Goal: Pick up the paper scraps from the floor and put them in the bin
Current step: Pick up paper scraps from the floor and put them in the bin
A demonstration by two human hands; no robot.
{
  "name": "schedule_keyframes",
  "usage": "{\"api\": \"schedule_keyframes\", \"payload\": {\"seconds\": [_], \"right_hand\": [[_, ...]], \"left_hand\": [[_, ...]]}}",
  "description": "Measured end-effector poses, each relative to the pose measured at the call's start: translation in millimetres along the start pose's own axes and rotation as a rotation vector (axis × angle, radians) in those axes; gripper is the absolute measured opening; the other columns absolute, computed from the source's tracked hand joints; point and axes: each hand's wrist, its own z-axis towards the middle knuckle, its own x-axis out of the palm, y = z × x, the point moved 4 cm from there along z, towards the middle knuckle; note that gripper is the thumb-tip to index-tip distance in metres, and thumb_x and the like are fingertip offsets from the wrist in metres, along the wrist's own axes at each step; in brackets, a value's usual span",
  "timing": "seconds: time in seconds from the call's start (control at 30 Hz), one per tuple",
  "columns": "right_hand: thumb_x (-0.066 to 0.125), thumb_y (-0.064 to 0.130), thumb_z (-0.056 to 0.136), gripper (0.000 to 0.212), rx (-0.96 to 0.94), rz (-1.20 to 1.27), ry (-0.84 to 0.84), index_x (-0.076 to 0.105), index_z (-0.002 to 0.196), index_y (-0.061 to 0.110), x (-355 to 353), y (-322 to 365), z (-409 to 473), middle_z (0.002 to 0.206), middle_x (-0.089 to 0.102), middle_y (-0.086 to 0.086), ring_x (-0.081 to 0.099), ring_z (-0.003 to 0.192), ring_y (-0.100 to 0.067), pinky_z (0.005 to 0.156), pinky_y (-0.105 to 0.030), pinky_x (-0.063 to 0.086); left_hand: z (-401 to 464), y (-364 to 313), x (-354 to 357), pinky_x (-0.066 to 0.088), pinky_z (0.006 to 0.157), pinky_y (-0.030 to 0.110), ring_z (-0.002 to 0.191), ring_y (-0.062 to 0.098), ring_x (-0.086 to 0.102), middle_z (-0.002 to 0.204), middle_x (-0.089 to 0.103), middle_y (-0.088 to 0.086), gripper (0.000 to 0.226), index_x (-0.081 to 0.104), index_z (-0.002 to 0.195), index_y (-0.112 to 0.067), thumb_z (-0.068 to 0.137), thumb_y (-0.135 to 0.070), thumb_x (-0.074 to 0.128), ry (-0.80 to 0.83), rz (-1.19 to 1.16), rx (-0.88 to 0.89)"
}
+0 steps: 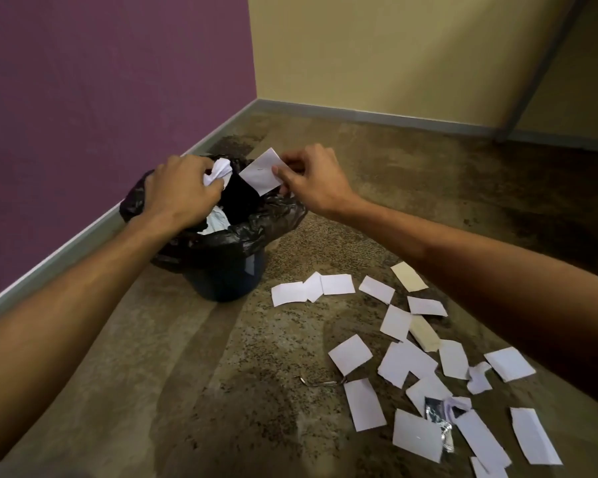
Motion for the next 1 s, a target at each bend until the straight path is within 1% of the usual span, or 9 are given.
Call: {"api": "schedule_keyframes", "payload": {"seconds": [0.13,0.23,0.3,0.37,0.5,0.6,0.73,0.83,1.0], "right_hand": [[0.058,0.015,0.095,0.024,0.015,-0.047,0.085,0.067,0.074,0.011,23.0,3.1,12.6,0.066,0.069,0.002,0.069,0.061,-0.002,0.062,-0.027,0.056],[0.057,0.019,0.096,0.020,0.019,-0.077,0.179,0.072,0.102,0.007,36.2,6.8,16.1,0.089,0.074,-0.004,0.070,0.073,-0.007,0.078,-0.031,0.059],[0.057,0.021,0.096,0.031,0.018,-0.072,0.217,0.064,0.122,0.006,38.8,9.0,16.2,0.111,0.072,-0.007,0.069,0.079,-0.009,0.084,-0.029,0.057],[0.057,0.024,0.096,0.034,0.003,-0.059,0.206,0.062,0.126,0.007,36.0,9.5,14.4,0.113,0.072,-0.006,0.070,0.081,-0.009,0.085,-0.031,0.058],[0.060,0.030,0.092,0.035,-0.003,-0.072,0.171,0.066,0.122,0.012,22.5,-0.4,-0.7,0.111,0.072,-0.003,0.068,0.092,-0.011,0.088,-0.030,0.056],[0.060,0.031,0.091,0.032,-0.021,-0.168,0.203,0.068,0.117,0.014,11.8,-15.5,-20.7,0.110,0.072,-0.001,0.066,0.095,-0.011,0.086,-0.030,0.055],[0.061,0.031,0.091,0.025,0.030,-0.295,0.308,0.068,0.112,0.019,0.4,-47.5,-49.5,0.114,0.071,0.001,0.069,0.088,-0.011,0.078,-0.036,0.058],[0.061,0.035,0.089,0.034,0.091,-0.402,0.352,0.066,0.118,0.018,-8.8,-71.2,-68.4,0.121,0.069,0.001,0.068,0.094,-0.013,0.083,-0.037,0.057],[0.063,0.035,0.087,0.037,0.241,-0.446,0.400,0.066,0.119,0.018,-21.3,-107.7,-89.5,0.124,0.067,0.002,0.066,0.101,-0.014,0.083,-0.029,0.048]], "left_hand": [[-1.4,31.2,1.7,0.042,0.068,0.041,0.087,0.044,0.059,0.086,0.065,0.014,0.020,0.067,0.092,-0.016,0.087,-0.030,0.055,0.069,0.059,-0.099],[-2.2,48.3,6.2,0.046,0.079,0.045,0.102,0.041,0.060,0.108,0.069,0.013,0.034,0.065,0.114,-0.019,0.085,-0.038,0.060,0.163,0.056,-0.151],[-5.2,51.1,8.2,0.046,0.094,0.050,0.116,0.037,0.057,0.125,0.065,0.010,0.053,0.055,0.132,-0.021,0.085,-0.042,0.065,0.220,0.017,-0.190],[-7.9,44.9,6.0,0.045,0.099,0.052,0.121,0.034,0.055,0.131,0.062,0.009,0.060,0.052,0.137,-0.019,0.085,-0.045,0.066,0.173,-0.019,-0.176],[-21.0,15.1,0.1,0.049,0.090,0.047,0.113,0.029,0.060,0.124,0.066,0.007,0.045,0.062,0.125,-0.015,0.087,-0.040,0.063,-0.017,-0.045,-0.010],[-32.5,-2.3,4.0,0.051,0.082,0.043,0.105,0.025,0.063,0.116,0.068,0.004,0.041,0.064,0.119,-0.016,0.088,-0.042,0.058,-0.082,-0.036,0.110],[-41.4,-23.9,11.6,0.049,0.069,0.035,0.090,0.021,0.063,0.099,0.068,0.002,0.029,0.067,0.108,-0.015,0.090,-0.036,0.060,-0.100,-0.077,0.230],[-44.7,-39.0,16.9,0.051,0.067,0.036,0.084,0.021,0.063,0.093,0.068,0.001,0.024,0.068,0.104,-0.016,0.090,-0.034,0.060,-0.099,-0.118,0.269],[-57.2,-72.6,40.6,0.049,0.067,0.030,0.081,0.019,0.064,0.092,0.071,0.001,0.023,0.068,0.101,-0.014,0.088,-0.032,0.060,-0.012,-0.162,0.369]]}}
